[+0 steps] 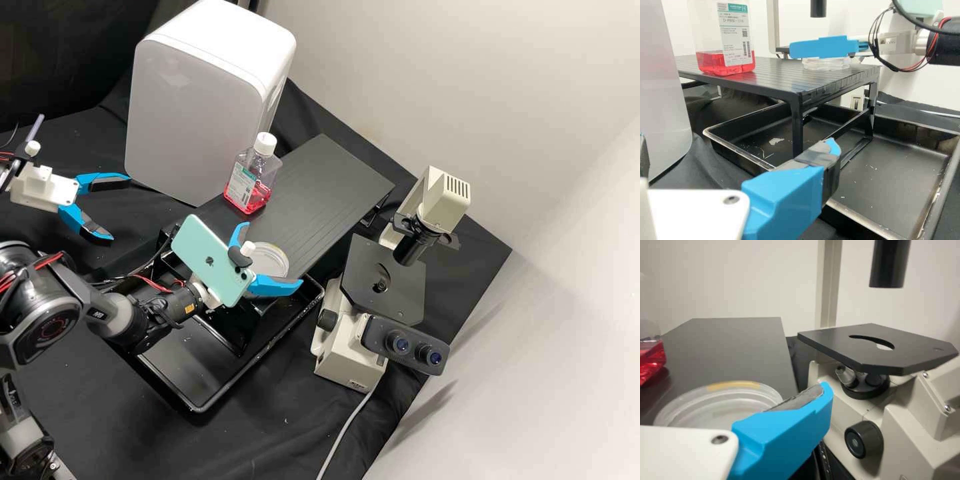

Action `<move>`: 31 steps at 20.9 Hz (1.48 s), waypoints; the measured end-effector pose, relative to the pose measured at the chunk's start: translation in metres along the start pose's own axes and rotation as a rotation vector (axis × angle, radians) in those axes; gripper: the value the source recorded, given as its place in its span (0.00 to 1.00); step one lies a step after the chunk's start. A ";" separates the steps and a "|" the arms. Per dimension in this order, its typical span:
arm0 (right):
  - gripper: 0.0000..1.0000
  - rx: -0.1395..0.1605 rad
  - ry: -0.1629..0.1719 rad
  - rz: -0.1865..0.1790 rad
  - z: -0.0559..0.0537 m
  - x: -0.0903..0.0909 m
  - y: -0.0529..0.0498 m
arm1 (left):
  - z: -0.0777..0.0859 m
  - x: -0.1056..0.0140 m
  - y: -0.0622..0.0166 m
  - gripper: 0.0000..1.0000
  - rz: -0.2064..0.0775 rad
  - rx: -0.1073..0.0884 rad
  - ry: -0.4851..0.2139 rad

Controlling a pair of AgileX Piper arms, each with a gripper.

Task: Remove the lid from the petri dish

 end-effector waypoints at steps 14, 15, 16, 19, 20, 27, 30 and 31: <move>0.00 0.003 -0.002 -0.001 0.000 0.000 -0.001 | 0.000 0.000 0.0000 1.00 0.000 0.000 0.000; 0.00 0.003 -0.001 -0.002 0.000 0.000 -0.001 | 0.000 0.000 0.0000 1.00 0.000 0.000 0.000; 0.00 0.003 -0.001 -0.002 0.000 0.000 -0.001 | 0.000 0.000 0.0000 1.00 0.000 0.000 0.000; 0.00 0.003 -0.001 -0.002 0.000 0.000 -0.001 | 0.000 0.000 0.0000 1.00 0.000 0.000 0.000; 0.00 0.003 -0.001 -0.002 0.000 0.000 -0.001 | 0.000 0.000 0.0000 1.00 0.000 0.000 0.000; 0.00 0.003 -0.001 -0.002 0.000 0.000 -0.001 | 0.000 0.000 0.0000 1.00 0.000 0.000 0.000; 0.00 0.003 0.001 -0.001 -0.001 0.000 -0.001 | 0.000 0.000 0.0000 1.00 0.000 0.000 0.000; 0.00 0.003 0.004 0.002 -0.001 0.000 -0.001 | 0.000 0.000 0.0000 1.00 0.000 0.000 0.000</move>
